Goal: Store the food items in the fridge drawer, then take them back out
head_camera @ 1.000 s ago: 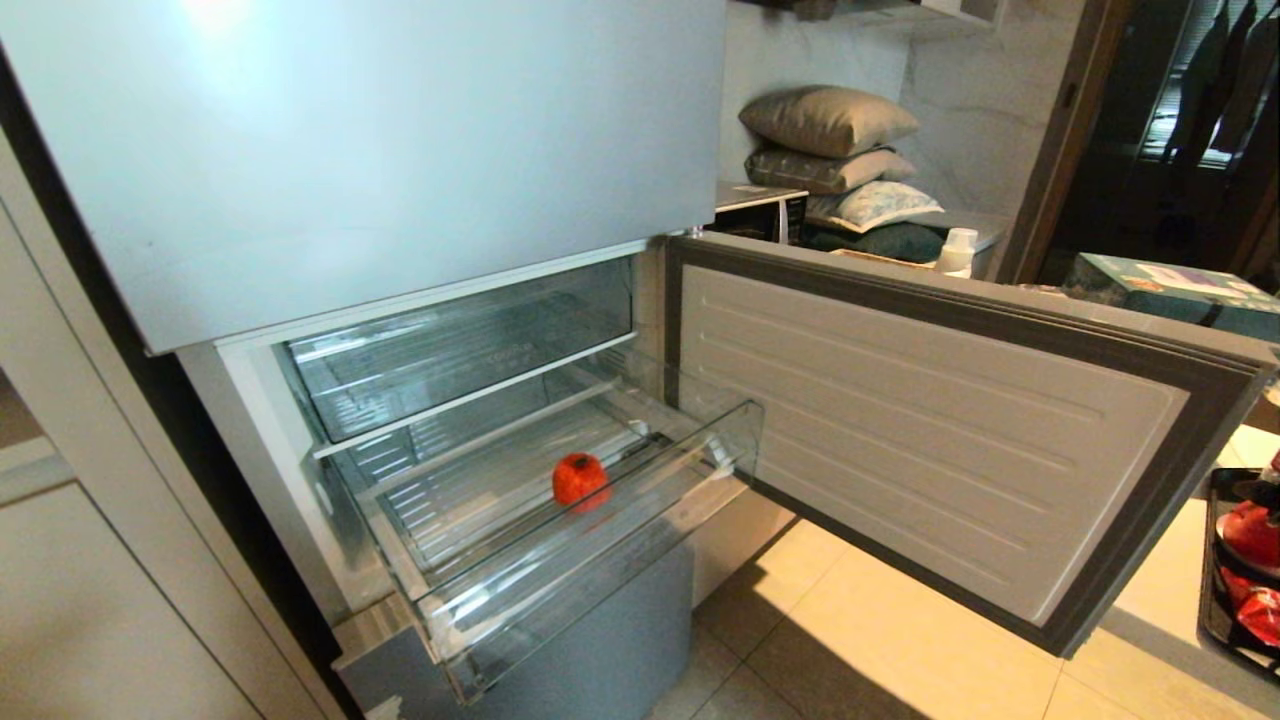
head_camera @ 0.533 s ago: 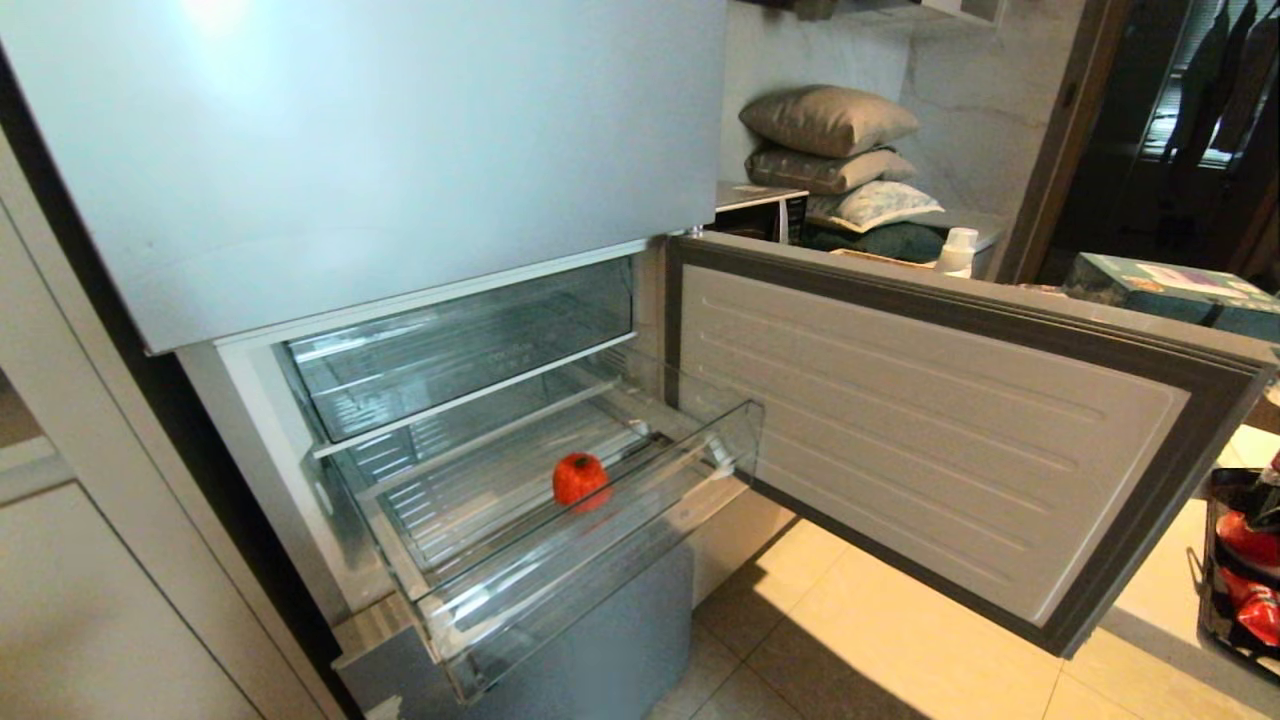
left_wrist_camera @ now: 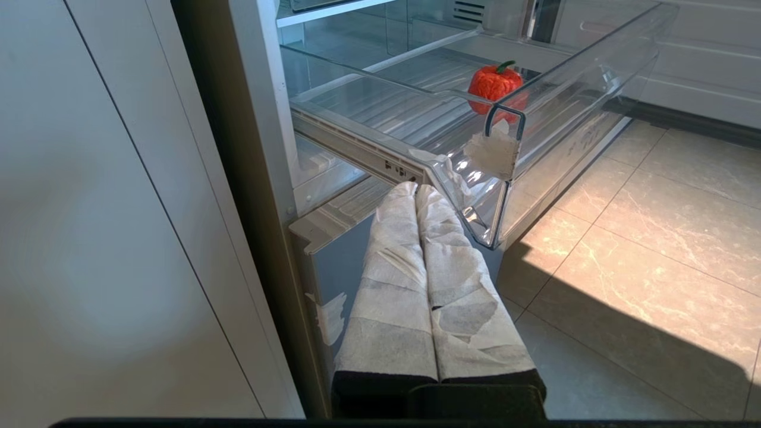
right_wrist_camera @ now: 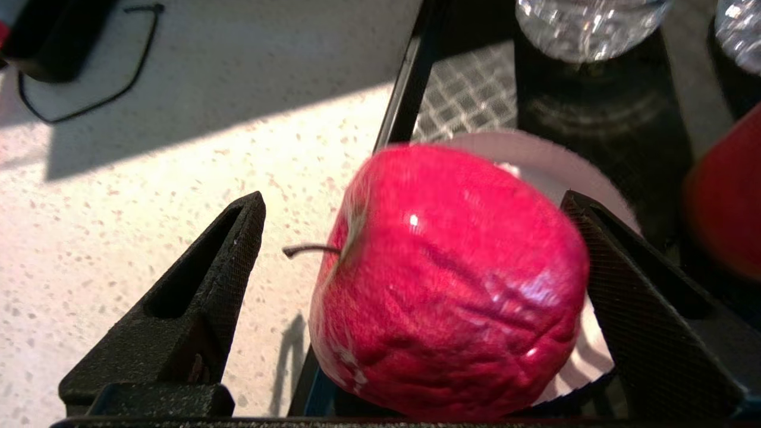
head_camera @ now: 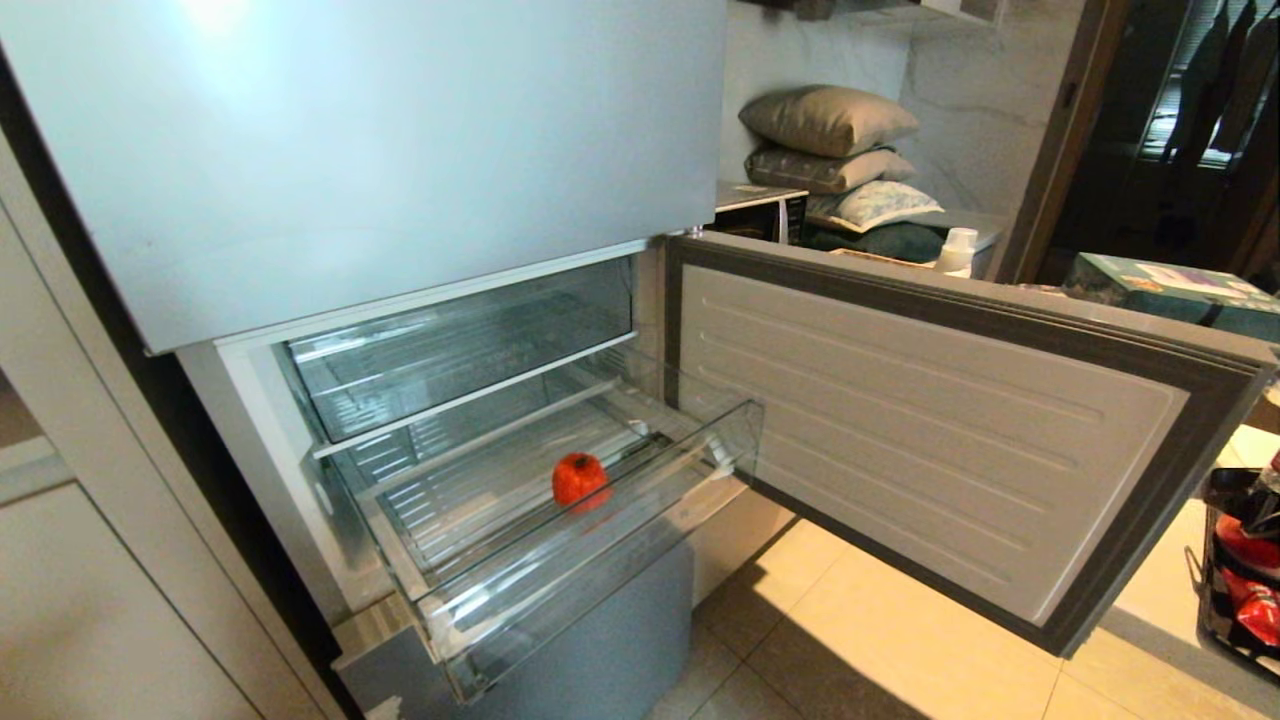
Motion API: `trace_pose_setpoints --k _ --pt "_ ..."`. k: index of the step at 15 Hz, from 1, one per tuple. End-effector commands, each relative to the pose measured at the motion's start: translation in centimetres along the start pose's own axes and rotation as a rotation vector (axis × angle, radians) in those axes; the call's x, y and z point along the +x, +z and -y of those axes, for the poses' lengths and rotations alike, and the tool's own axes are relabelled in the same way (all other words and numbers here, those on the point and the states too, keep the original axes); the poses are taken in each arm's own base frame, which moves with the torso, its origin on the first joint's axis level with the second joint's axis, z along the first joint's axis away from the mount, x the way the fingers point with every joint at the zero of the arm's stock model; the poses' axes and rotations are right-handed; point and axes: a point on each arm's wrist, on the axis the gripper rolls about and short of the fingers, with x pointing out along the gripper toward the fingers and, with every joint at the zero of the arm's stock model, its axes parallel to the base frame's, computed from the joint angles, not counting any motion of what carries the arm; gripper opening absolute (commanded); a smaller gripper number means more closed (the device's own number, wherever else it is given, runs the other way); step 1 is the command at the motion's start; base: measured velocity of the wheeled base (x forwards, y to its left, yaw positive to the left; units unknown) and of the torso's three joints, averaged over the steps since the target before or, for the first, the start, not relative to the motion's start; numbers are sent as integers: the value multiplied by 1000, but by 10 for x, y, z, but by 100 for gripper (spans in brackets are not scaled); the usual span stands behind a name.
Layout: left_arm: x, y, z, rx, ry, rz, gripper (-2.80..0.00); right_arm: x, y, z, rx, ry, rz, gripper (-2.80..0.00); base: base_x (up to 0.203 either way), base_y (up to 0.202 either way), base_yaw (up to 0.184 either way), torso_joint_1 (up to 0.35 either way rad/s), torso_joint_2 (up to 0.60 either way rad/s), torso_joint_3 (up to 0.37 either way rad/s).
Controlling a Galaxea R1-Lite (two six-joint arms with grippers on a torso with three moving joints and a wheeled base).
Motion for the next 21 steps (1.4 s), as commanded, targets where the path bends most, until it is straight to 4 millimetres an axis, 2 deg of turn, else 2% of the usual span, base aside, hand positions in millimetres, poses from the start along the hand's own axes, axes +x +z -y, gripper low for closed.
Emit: trace_pose_setpoints --k 1,4,5,10,12,14,16,18,21 --pt "0 0 0 0 1 -1 -280 1 -3 0 3 2 -8 0 0 0 0 0 0 0" --pt "0 0 0 0 1 -1 -280 0 -6 0 5 2 -16 0 0 0 0 0 0 0" --pt "0 0 0 0 2 -1 -280 0 -6 0 5 2 -16 -280 0 0 0 0 0 0" --pt "0 0 0 0 1 -1 -280 -17 8 -5 -3 4 14 -280 0 0 0 0 0 0" --pt "0 0 0 0 3 -1 -280 -34 21 -9 -12 3 47 -280 0 0 0 0 0 0" --pt "0 0 0 0 0 -1 -280 -62 39 -17 -25 -1 97 -280 0 0 0 0 0 0" --pt "0 0 0 0 1 -1 -280 -109 54 -29 -38 -9 149 -280 0 0 0 0 0 0" --pt "0 0 0 0 1 -1 -280 -162 55 -42 -47 -19 175 -280 0 0 0 0 0 0" --pt "0 0 0 0 0 -1 -280 -260 41 -63 -57 -61 266 -280 0 0 0 0 0 0"
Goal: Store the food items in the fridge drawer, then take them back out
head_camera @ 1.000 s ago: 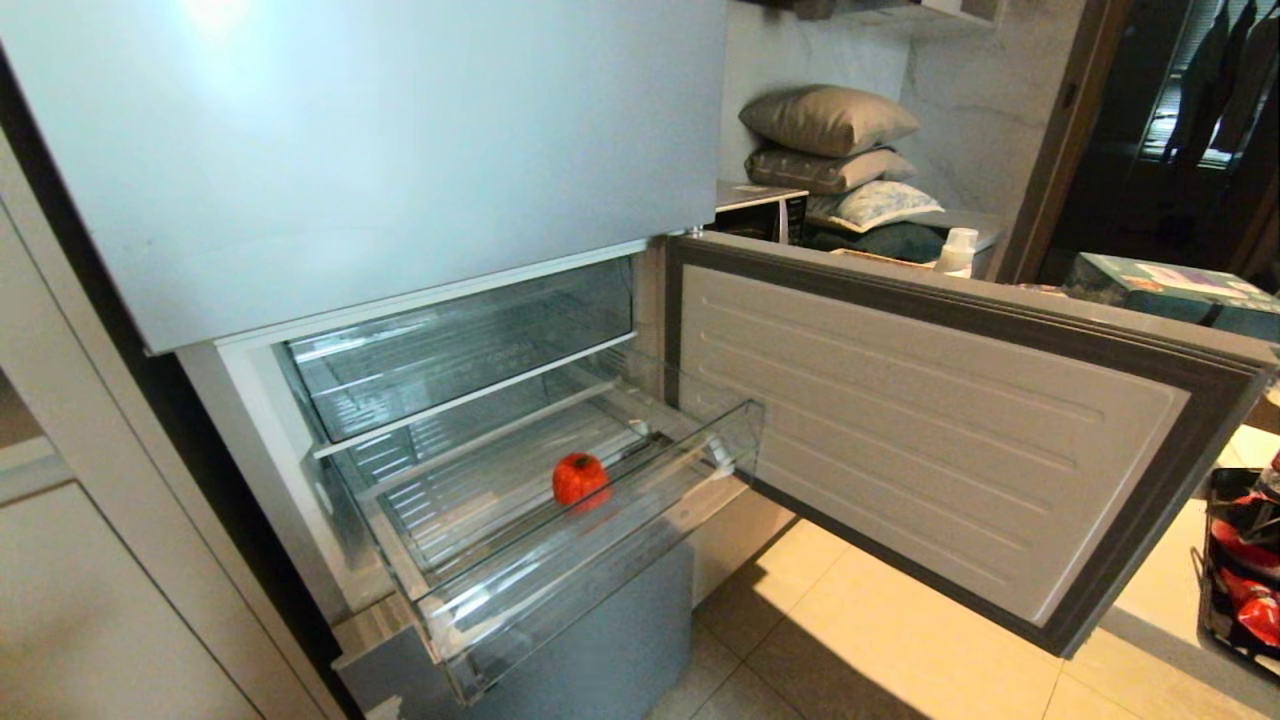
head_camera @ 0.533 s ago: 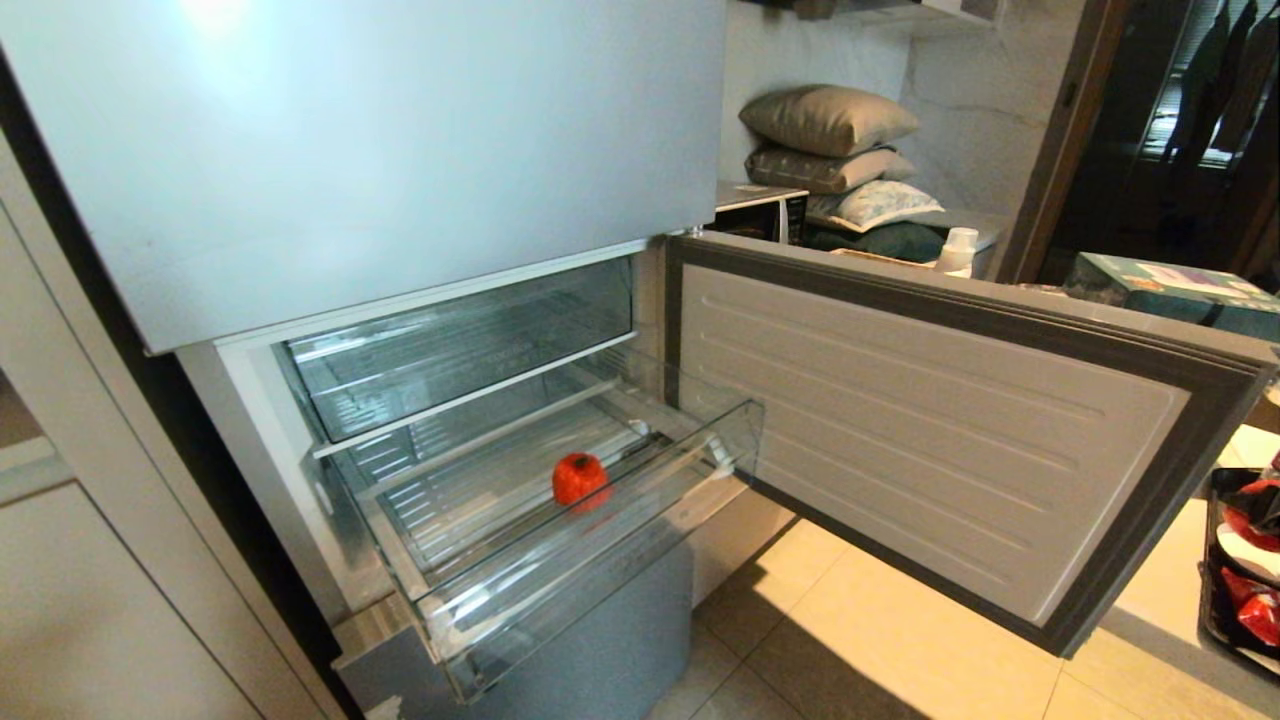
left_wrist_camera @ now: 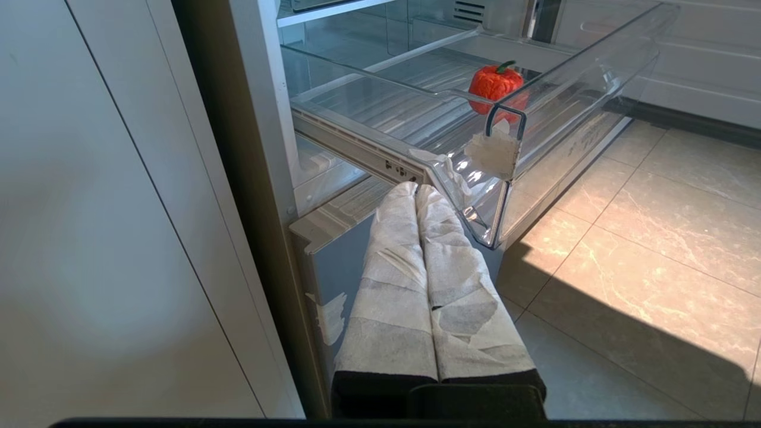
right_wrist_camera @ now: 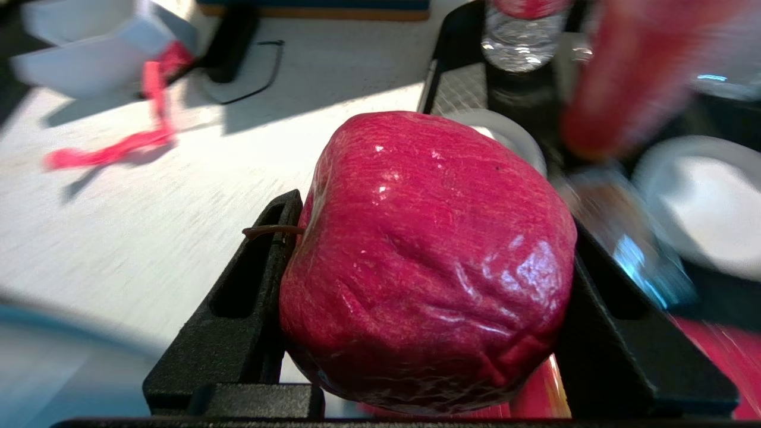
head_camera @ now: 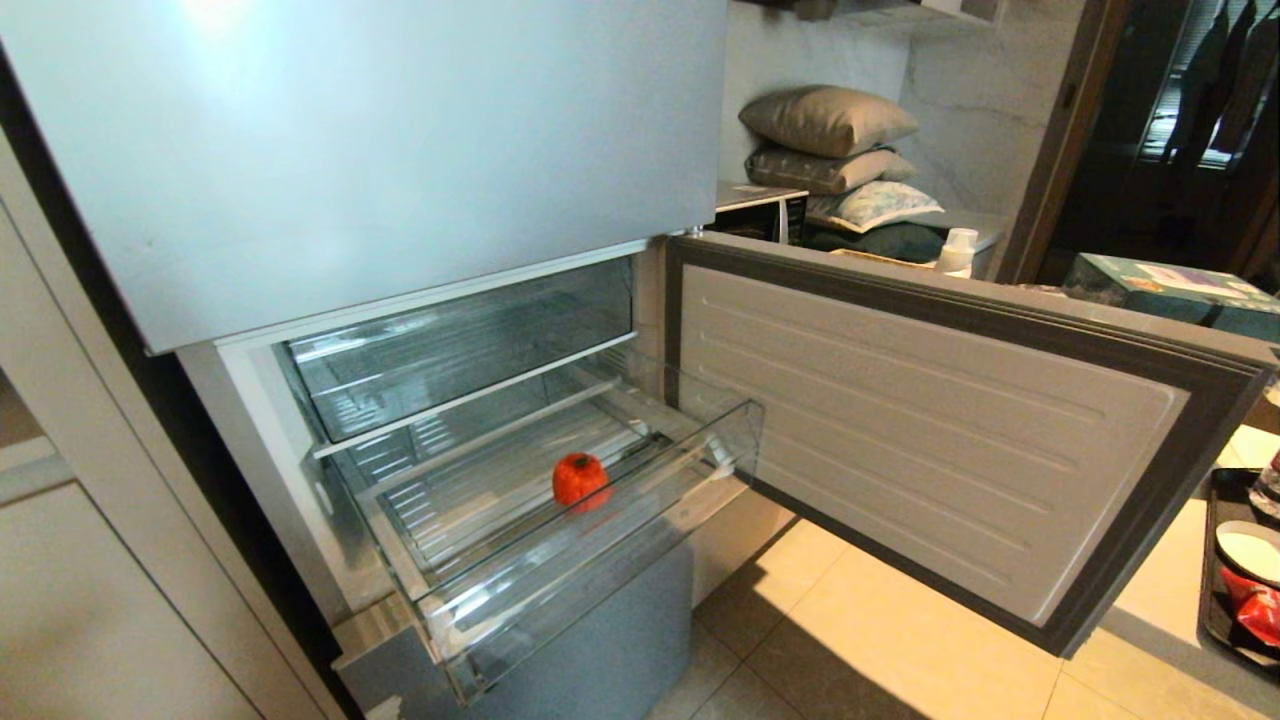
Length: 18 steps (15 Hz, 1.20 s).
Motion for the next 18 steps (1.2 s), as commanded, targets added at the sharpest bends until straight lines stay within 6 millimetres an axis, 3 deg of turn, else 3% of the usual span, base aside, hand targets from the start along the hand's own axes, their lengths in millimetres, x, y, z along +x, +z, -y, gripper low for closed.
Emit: trace_pose_setpoints --k 1,4,6,8,11,14,18 --pt "0 0 0 0 1 -1 -280 -110 8 -22 -42 -31 217 -280 0 0 0 0 0 0" --pt "0 0 0 0 0 1 -280 -189 -33 -40 -68 -79 362 -280 0 0 0 0 0 0" --pt "0 0 0 0 1 -1 -280 -218 -68 -51 -92 -59 435 -280 0 0 0 0 0 0" --pt "0 0 0 0 0 -1 -280 -228 -90 -59 -117 66 451 -280 0 0 0 0 0 0" --pt "0 0 0 0 0 -1 -280 -241 -134 -63 -174 390 413 -280 0 0 0 0 0 0" --pt "0 0 0 0 1 -1 -280 -239 -179 -55 -206 480 238 -280 0 0 0 0 0 0" --pt "0 0 0 0 1 -1 -280 -237 -184 -52 -278 494 186 -280 0 0 0 0 0 0"
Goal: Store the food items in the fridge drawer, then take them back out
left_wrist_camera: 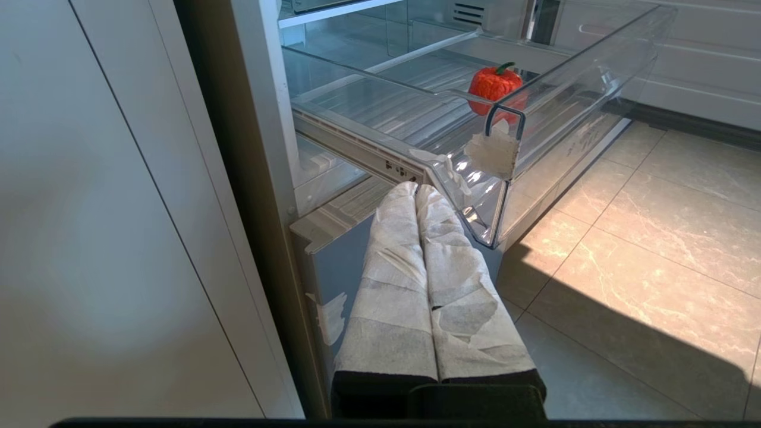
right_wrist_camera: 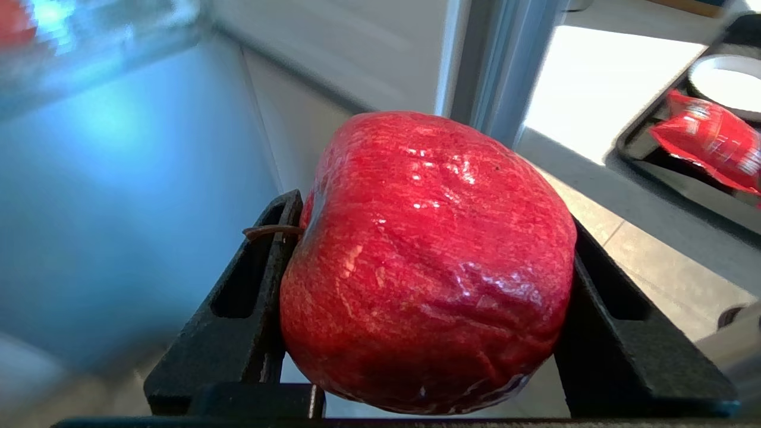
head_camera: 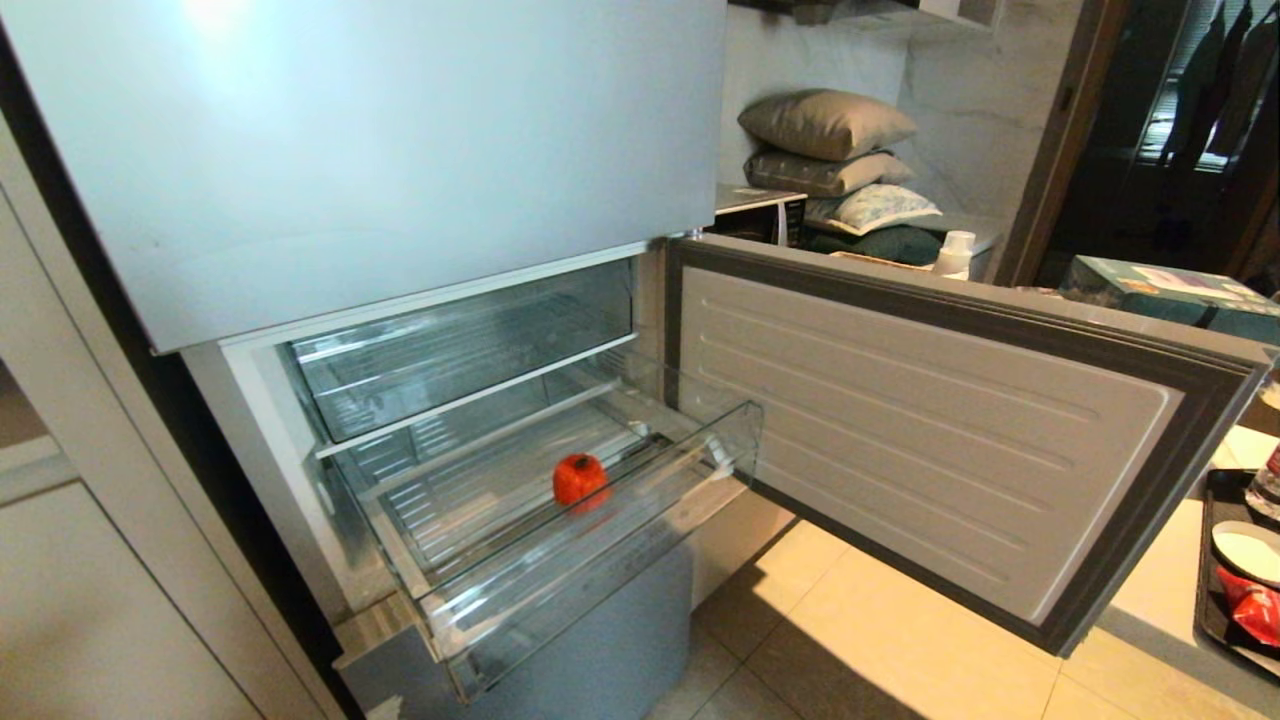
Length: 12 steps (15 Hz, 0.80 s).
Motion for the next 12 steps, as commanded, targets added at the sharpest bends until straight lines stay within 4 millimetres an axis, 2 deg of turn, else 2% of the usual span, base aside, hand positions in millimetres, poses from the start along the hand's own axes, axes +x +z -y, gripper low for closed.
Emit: trace_pose_setpoints --k 1,4,7,10,12 --pt "0 0 0 0 0 -1 -280 -2 -5 2 -67 -59 -14 -280 0 0 0 0 0 0" --pt "0 0 0 0 2 -1 -280 -2 -12 2 -65 -58 -72 -280 0 0 0 0 0 0" --pt "0 0 0 0 1 0 -280 -10 -14 2 -84 -2 20 -280 0 0 0 0 0 0" --pt "0 0 0 0 0 1 -280 -22 -20 2 -91 6 190 -280 0 0 0 0 0 0" --pt "0 0 0 0 2 -1 -280 -22 -20 2 -97 12 193 -280 0 0 0 0 0 0"
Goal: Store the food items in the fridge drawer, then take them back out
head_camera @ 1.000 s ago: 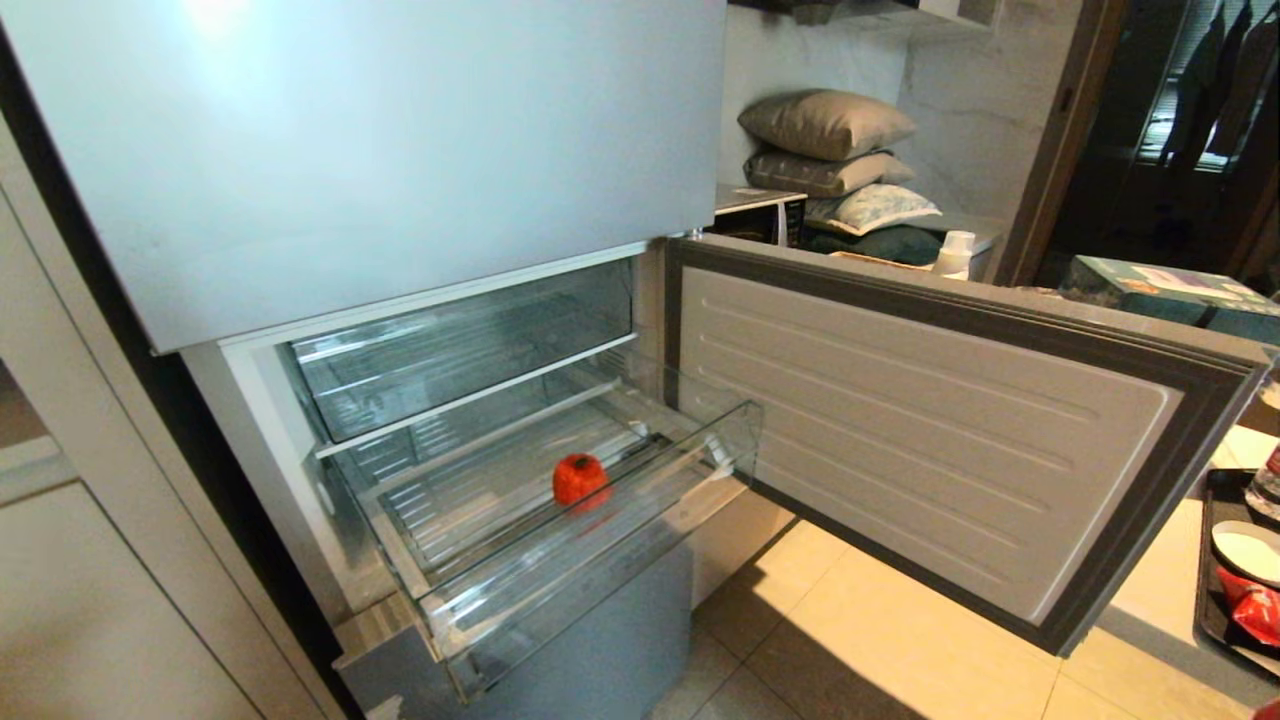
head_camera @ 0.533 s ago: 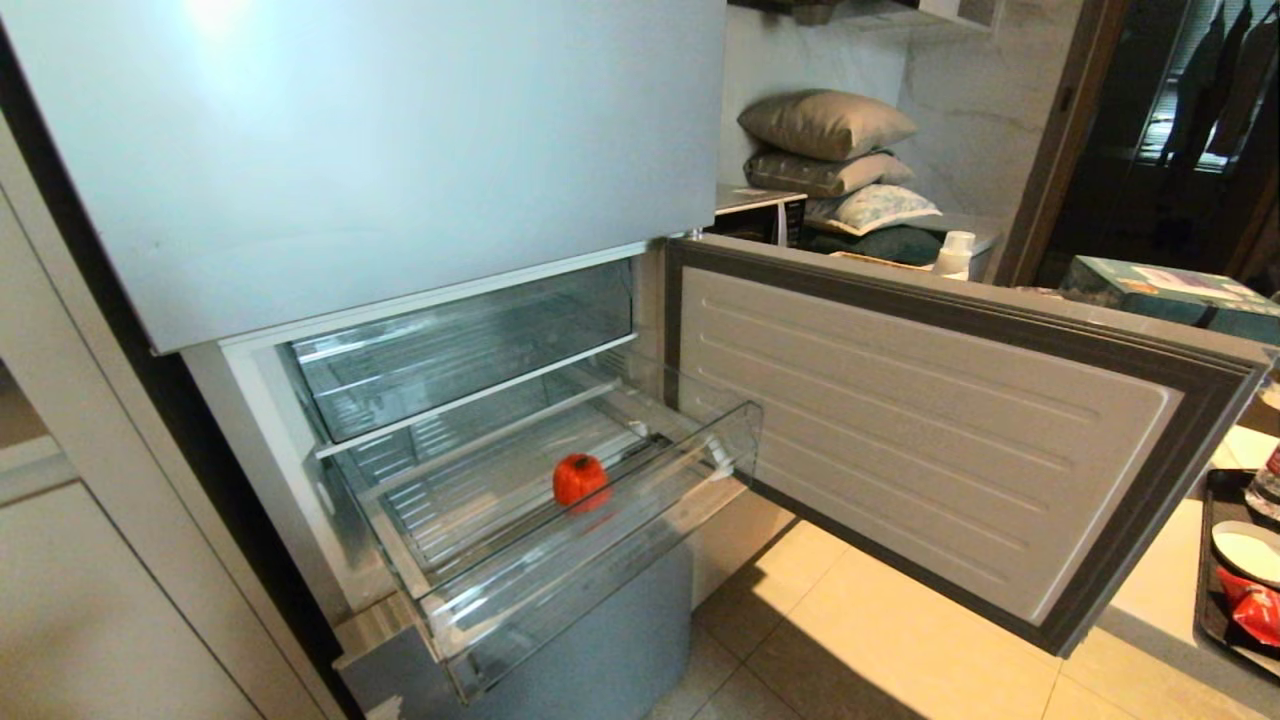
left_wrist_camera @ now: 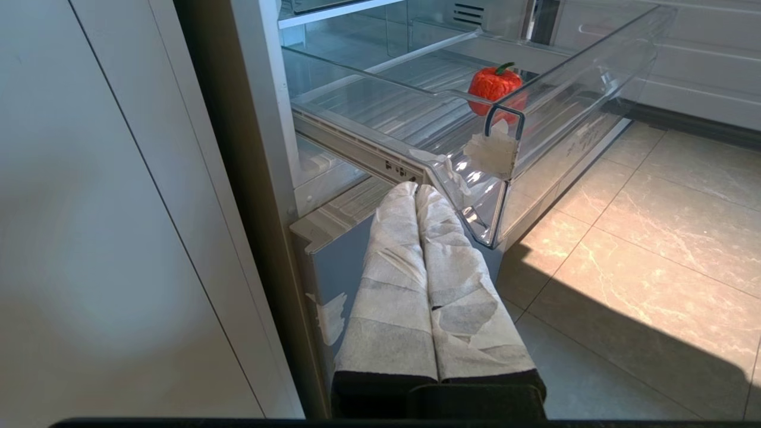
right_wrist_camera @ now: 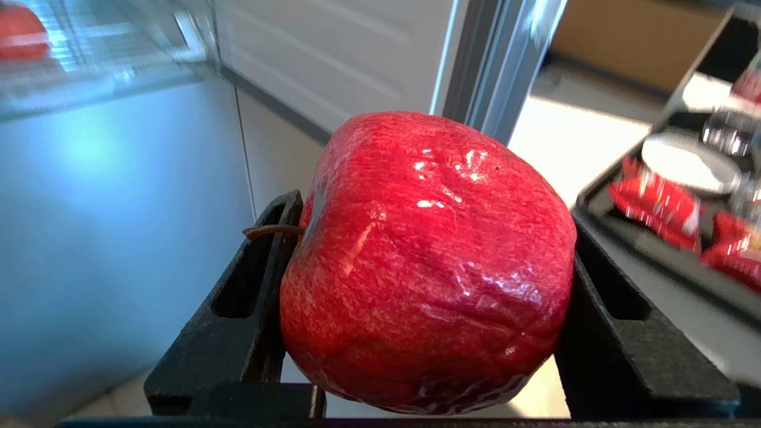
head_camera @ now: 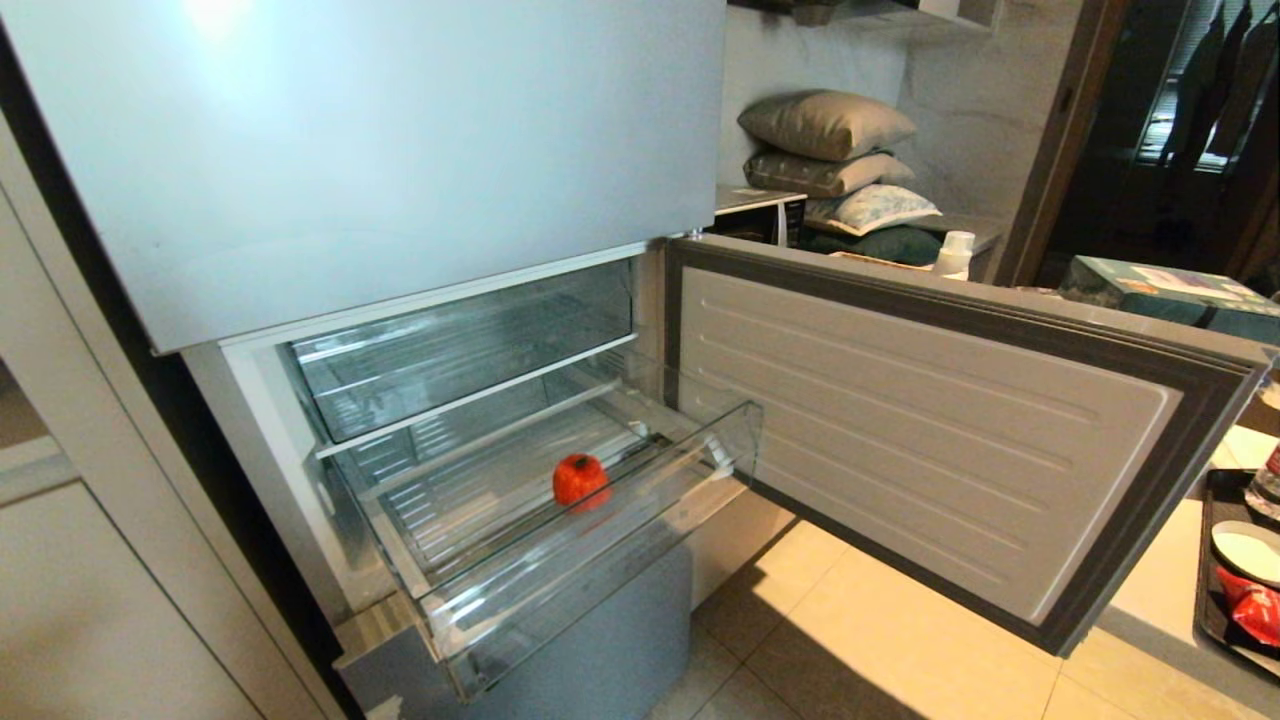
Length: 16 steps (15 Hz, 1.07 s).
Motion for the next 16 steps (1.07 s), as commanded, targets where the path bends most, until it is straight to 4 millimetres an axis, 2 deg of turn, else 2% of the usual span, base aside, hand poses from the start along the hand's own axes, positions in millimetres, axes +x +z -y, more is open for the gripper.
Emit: trace_pose_setpoints --k 1,11,16 --pt "0 0 0 0 0 -1 -280 -3 -2 0 4 -3 43 -280 0 0 0 0 0 0" --pt "0 0 0 0 2 -1 -280 -3 -2 0 28 -8 43 -280 0 0 0 0 0 0" --pt "0 0 0 0 0 -1 -280 -3 -2 1 82 -33 42 -280 -2 -5 153 0 3 4"
